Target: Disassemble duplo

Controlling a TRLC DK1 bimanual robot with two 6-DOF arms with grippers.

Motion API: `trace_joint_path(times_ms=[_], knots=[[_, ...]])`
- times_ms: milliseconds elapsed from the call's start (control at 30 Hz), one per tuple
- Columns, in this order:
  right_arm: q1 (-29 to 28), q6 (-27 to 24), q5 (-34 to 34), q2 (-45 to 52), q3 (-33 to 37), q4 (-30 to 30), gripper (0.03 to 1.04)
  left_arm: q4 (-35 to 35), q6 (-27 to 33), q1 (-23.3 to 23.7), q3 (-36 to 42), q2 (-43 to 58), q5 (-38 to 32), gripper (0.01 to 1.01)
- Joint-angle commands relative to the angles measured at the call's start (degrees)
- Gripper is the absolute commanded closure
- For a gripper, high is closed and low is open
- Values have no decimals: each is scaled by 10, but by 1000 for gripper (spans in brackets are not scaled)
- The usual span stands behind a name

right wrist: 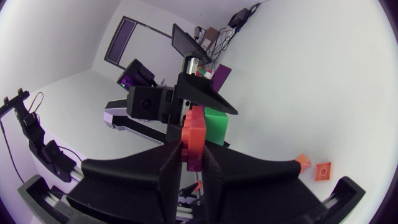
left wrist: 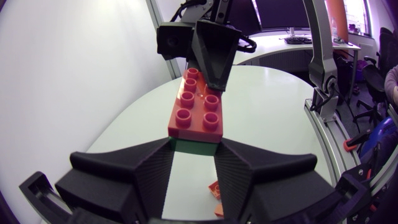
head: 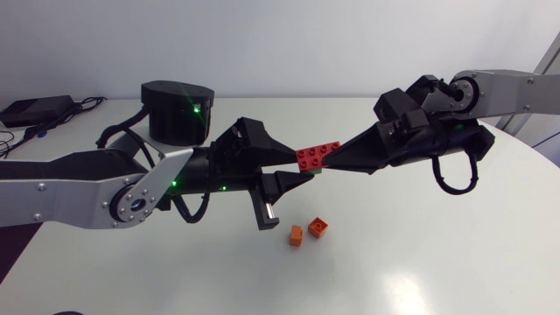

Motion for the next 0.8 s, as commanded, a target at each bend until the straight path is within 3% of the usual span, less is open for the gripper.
trace_joint_path(times_ms=[0,33,67,167,400,500,633,700,767], knots=[[2,-18,13,11,-8,-3,849,-14,9,-7,10,-21,-5,728],[4,-18,17,11,-6,-5,784,-21,15,-8,13,-21,-10,728],[7,-18,21,11,-5,-6,631,-28,16,-8,16,-22,-11,730],[12,-21,23,4,-10,-6,69,-38,21,-8,23,-22,-19,730],[-10,-31,93,0,-13,10,57,-104,61,6,53,-40,-30,730],[-35,-39,159,-23,-21,61,59,-197,121,19,85,-44,-30,730],[-54,-128,209,-54,-31,72,62,-344,186,41,152,-28,-22,730],[-54,-144,243,-71,-42,98,62,-368,191,44,160,-28,-16,730],[-43,-165,246,-82,-52,86,62,-384,203,47,157,-26,-6,730]])
